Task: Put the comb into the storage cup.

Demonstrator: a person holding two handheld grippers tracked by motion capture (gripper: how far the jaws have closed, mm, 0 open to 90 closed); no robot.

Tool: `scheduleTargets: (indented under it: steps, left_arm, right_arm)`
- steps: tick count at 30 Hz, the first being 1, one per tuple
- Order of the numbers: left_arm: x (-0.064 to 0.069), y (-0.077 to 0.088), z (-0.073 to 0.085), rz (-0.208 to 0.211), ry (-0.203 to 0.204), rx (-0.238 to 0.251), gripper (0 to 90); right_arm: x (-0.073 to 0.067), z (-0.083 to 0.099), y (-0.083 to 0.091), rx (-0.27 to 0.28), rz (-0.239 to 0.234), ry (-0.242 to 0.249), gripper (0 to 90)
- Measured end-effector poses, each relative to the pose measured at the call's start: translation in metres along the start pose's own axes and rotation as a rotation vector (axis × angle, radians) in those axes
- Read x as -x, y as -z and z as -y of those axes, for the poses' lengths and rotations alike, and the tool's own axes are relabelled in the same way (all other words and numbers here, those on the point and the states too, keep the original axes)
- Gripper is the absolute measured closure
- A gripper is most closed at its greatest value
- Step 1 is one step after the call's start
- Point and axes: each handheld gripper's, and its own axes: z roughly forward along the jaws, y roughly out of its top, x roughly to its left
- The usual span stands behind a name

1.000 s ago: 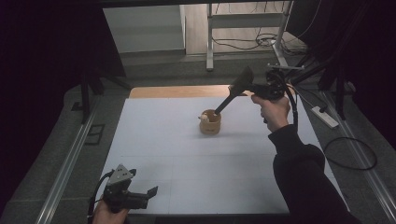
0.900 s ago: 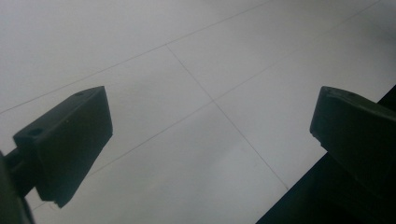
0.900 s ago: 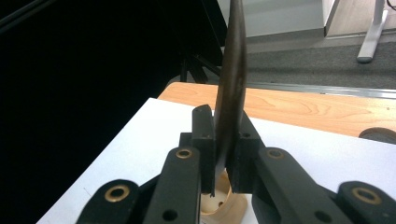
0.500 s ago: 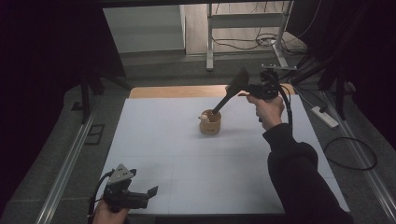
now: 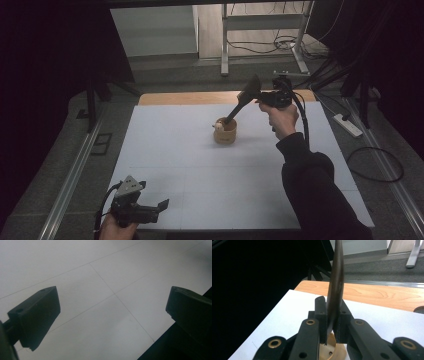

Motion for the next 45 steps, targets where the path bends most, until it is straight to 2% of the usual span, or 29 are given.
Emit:
scheduleTargets:
  steps: [25, 45]
  left_arm:
    - [0.000, 0.000, 0.000, 0.000, -0.006, -0.002, 0.3]
    - [0.000, 0.000, 0.000, 0.004, -0.003, -0.003, 0.5]
  right_arm:
    - [-0.004, 0.012, -0.022, -0.039, 0.006, 0.020, 83.6]
    - [0.003, 0.026, -0.036, -0.072, -0.002, -0.006, 83.6]
